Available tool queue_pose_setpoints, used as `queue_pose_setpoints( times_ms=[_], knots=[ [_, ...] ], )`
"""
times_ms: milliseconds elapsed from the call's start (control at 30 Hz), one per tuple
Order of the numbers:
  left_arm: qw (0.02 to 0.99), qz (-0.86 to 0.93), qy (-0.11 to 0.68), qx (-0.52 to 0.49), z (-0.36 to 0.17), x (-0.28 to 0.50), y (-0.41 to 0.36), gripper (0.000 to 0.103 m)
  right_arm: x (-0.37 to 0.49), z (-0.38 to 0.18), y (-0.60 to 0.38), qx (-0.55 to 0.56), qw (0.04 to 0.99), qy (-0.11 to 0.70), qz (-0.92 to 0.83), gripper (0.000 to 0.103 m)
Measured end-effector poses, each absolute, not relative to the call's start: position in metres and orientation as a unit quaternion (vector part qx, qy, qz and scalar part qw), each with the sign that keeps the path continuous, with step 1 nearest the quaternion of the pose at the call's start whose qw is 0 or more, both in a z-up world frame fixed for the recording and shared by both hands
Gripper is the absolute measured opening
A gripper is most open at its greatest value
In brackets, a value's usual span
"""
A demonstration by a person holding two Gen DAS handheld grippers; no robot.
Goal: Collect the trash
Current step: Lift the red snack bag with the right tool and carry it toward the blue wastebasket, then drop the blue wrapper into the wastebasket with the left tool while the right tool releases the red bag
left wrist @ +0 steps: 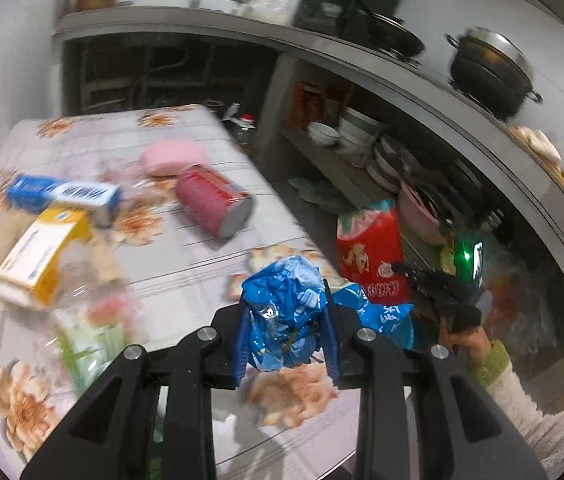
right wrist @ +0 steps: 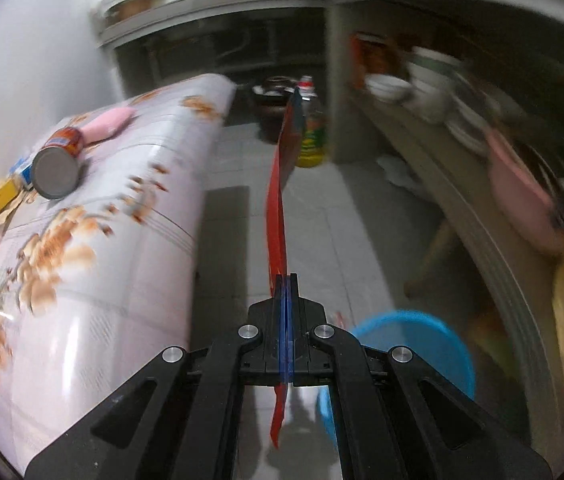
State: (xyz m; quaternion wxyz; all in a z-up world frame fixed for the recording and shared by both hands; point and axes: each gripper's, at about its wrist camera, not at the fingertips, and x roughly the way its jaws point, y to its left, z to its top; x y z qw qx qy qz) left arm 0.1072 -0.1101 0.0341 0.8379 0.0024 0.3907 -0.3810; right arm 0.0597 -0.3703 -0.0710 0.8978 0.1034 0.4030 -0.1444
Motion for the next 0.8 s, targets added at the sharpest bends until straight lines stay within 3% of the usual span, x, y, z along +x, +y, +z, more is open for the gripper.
queue_pose_setpoints(
  times_ms=[167, 367, 600, 800],
  knots=[
    [0.806, -0.427, 0.407, 0.043, 0.039, 0.104, -0.178, 0.029, 0.006, -0.089, -0.4, 0.164, 0.882, 0.399, -0.189, 0.0],
    [0.731, -0.473, 0.481, 0.098, 0.014, 0.112, -0.297, 0.029, -0.047, -0.115, -0.432, 0.249, 0.855, 0.385, -0.242, 0.0],
    [0.66, -0.482, 0.536, 0.212, -0.069, 0.092, -0.458, 0.029, -0.065, -0.146, -0.457, 0.329, 0.823, 0.371, -0.278, 0.0],
    [0.647, -0.463, 0.548, 0.256, -0.135, 0.09, -0.525, 0.033, -0.067, -0.168, -0.477, 0.386, 0.794, 0.356, -0.305, 0.001]
  ],
)
